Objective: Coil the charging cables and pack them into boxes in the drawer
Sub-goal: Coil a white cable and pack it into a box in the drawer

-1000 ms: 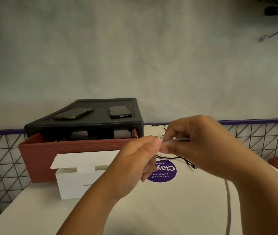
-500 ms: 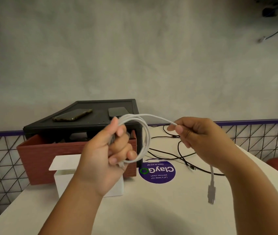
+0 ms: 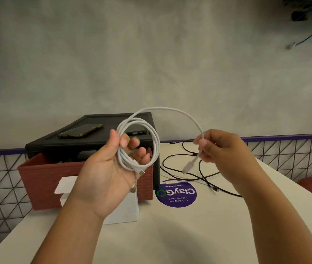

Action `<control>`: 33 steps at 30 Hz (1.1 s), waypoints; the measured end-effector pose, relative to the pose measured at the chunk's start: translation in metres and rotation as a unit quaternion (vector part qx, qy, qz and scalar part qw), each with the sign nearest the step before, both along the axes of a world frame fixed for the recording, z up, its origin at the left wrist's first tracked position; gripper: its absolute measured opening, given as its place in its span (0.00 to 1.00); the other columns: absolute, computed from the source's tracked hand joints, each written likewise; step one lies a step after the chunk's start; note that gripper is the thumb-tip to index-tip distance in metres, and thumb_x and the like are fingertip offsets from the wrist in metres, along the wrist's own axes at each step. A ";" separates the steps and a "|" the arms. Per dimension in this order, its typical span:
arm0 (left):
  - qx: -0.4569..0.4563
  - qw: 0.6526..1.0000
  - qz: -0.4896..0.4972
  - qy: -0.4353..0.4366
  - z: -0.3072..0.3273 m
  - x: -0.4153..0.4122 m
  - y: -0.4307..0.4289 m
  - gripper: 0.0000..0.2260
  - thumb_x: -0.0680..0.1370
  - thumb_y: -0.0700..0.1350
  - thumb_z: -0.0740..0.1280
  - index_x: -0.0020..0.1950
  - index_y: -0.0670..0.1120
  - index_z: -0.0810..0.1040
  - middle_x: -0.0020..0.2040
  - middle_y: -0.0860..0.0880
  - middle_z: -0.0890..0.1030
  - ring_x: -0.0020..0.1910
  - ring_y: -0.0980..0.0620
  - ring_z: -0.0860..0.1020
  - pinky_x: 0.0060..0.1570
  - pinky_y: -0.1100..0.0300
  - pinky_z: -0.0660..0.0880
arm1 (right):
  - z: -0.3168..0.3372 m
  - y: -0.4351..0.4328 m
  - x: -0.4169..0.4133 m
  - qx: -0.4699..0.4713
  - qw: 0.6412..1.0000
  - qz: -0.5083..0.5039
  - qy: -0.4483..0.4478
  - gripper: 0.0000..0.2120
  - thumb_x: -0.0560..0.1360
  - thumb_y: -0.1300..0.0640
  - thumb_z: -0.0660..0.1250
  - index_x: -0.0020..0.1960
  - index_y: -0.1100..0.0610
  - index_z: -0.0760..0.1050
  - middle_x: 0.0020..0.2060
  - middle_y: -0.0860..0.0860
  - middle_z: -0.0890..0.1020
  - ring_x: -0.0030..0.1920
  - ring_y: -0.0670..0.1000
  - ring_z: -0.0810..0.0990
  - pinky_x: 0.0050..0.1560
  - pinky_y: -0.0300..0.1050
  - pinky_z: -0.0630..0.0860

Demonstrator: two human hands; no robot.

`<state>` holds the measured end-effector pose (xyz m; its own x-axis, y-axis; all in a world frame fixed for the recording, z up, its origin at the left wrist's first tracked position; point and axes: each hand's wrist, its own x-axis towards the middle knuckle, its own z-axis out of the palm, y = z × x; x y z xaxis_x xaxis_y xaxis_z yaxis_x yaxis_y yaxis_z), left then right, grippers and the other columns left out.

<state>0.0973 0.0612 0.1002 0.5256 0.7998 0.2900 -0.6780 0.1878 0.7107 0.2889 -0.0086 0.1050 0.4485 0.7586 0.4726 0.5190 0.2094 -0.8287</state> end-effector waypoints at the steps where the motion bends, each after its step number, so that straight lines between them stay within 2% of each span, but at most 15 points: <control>1: -0.002 1.000 -0.009 0.004 -0.001 0.001 -0.001 0.16 0.72 0.54 0.59 0.27 0.47 0.73 0.35 0.49 0.76 0.35 0.52 0.78 0.41 0.58 0.80 | 0.000 0.002 -0.002 0.031 0.998 0.015 0.059 0.12 0.77 0.62 0.62 0.38 0.52 0.77 0.30 0.49 0.76 0.35 0.49 0.76 0.45 0.46 0.78; 5: -0.013 0.998 -0.065 0.003 -0.005 0.010 -0.006 0.17 0.74 0.55 0.61 0.29 0.47 0.73 0.35 0.49 0.75 0.34 0.53 0.76 0.39 0.59 0.79 | 0.001 0.008 -0.022 0.079 0.960 0.121 0.241 0.11 0.78 0.65 0.60 0.40 0.57 0.77 0.30 0.51 0.76 0.32 0.45 0.76 0.36 0.33 0.77; 8: -0.019 0.997 -0.073 0.008 -0.007 0.014 -0.009 0.17 0.73 0.55 0.58 0.29 0.47 0.72 0.34 0.49 0.73 0.32 0.53 0.72 0.36 0.60 0.77 | 0.001 0.010 -0.034 0.076 0.920 0.199 0.328 0.10 0.78 0.66 0.58 0.43 0.60 0.76 0.31 0.52 0.76 0.30 0.44 0.75 0.33 0.33 0.76; 11: -0.018 0.997 -0.068 0.012 -0.008 0.016 -0.010 0.15 0.71 0.54 0.59 0.30 0.46 0.72 0.34 0.48 0.72 0.32 0.53 0.72 0.35 0.59 0.77 | 0.000 0.011 -0.040 0.053 0.899 0.236 0.365 0.11 0.79 0.65 0.56 0.47 0.59 0.77 0.31 0.52 0.78 0.29 0.44 0.76 0.32 0.35 0.76; 15: -0.004 0.999 -0.054 0.010 -0.012 0.019 -0.007 0.14 0.71 0.54 0.59 0.31 0.46 0.73 0.34 0.48 0.72 0.40 0.50 0.73 0.43 0.56 0.76 | 0.000 0.011 -0.050 0.018 0.890 0.258 0.374 0.14 0.79 0.64 0.53 0.49 0.59 0.77 0.31 0.54 0.77 0.30 0.49 0.76 0.35 0.42 0.76; 18: 0.008 1.000 -0.016 0.011 -0.014 0.022 -0.006 0.13 0.71 0.53 0.59 0.32 0.46 0.72 0.33 0.49 0.70 0.36 0.51 0.71 0.40 0.57 0.75 | 0.000 0.012 -0.055 0.009 0.888 0.259 0.379 0.13 0.79 0.61 0.55 0.54 0.60 0.78 0.30 0.54 0.76 0.30 0.49 0.77 0.39 0.45 0.75; 20: 0.017 1.000 0.000 0.013 -0.014 0.023 -0.006 0.13 0.71 0.53 0.59 0.33 0.46 0.71 0.30 0.49 0.68 0.36 0.51 0.69 0.42 0.56 0.73 | 0.000 0.011 -0.059 0.000 0.893 0.259 0.368 0.11 0.78 0.59 0.58 0.55 0.58 0.77 0.29 0.52 0.76 0.31 0.48 0.77 0.38 0.42 0.76; 22: 0.030 0.999 0.010 0.020 -0.014 0.023 -0.007 0.12 0.72 0.53 0.58 0.34 0.46 0.71 0.26 0.50 0.66 0.33 0.53 0.69 0.40 0.57 0.74 | -0.002 0.013 -0.062 -0.011 0.924 0.235 0.302 0.07 0.77 0.61 0.62 0.53 0.55 0.75 0.28 0.49 0.77 0.31 0.45 0.77 0.36 0.38 0.76; 25: 0.062 0.997 0.023 0.050 -0.014 0.022 -0.010 0.12 0.72 0.51 0.58 0.37 0.45 0.75 0.24 0.51 0.64 0.29 0.54 0.69 0.35 0.59 0.75 | -0.009 0.016 -0.063 -0.026 0.963 0.188 0.190 0.12 0.74 0.64 0.66 0.53 0.51 0.72 0.33 0.51 0.76 0.35 0.46 0.77 0.36 0.37 0.75; 26: 0.074 0.995 0.027 0.066 -0.014 0.022 -0.011 0.13 0.72 0.51 0.58 0.37 0.45 0.78 0.24 0.51 0.64 0.29 0.54 0.69 0.36 0.58 0.73 | -0.010 0.017 -0.062 -0.027 0.968 0.178 0.174 0.13 0.74 0.65 0.66 0.53 0.50 0.72 0.33 0.50 0.76 0.35 0.46 0.77 0.35 0.36 0.75; 28: 0.105 0.988 0.038 0.104 -0.015 0.022 -0.011 0.14 0.71 0.50 0.59 0.41 0.47 0.82 0.25 0.50 0.65 0.30 0.54 0.69 0.39 0.57 0.71 | -0.011 0.017 -0.059 -0.032 0.974 0.165 0.151 0.15 0.73 0.68 0.63 0.51 0.48 0.72 0.26 0.42 0.75 0.29 0.40 0.75 0.32 0.34 0.73; 30: 0.139 0.979 0.049 0.140 -0.015 0.021 -0.011 0.14 0.71 0.50 0.59 0.46 0.49 0.83 0.26 0.50 0.66 0.31 0.54 0.70 0.39 0.58 0.71 | -0.010 0.016 -0.055 -0.048 0.980 0.151 0.122 0.17 0.73 0.69 0.60 0.48 0.47 0.71 0.22 0.40 0.73 0.24 0.36 0.72 0.29 0.31 0.70; 32: 0.167 0.970 0.055 0.171 -0.015 0.020 -0.011 0.14 0.71 0.51 0.58 0.44 0.51 0.83 0.27 0.50 0.69 0.32 0.54 0.71 0.37 0.60 0.73 | -0.008 0.014 -0.050 -0.071 0.985 0.140 0.076 0.15 0.73 0.67 0.60 0.45 0.47 0.70 0.26 0.42 0.72 0.26 0.38 0.72 0.28 0.31 0.68; 33: 0.175 0.966 0.056 0.184 -0.014 0.018 -0.011 0.13 0.71 0.51 0.58 0.42 0.52 0.83 0.28 0.50 0.70 0.32 0.55 0.72 0.35 0.62 0.74 | -0.008 0.014 -0.048 -0.086 0.985 0.138 0.052 0.13 0.73 0.66 0.61 0.46 0.47 0.69 0.28 0.42 0.71 0.30 0.40 0.72 0.30 0.33 0.68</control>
<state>0.1158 0.0502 0.0863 0.5597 0.7449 0.3630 -0.3705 -0.1669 0.9137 0.2406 0.0050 0.0972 0.2533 0.9234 0.2882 0.3720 0.1820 -0.9102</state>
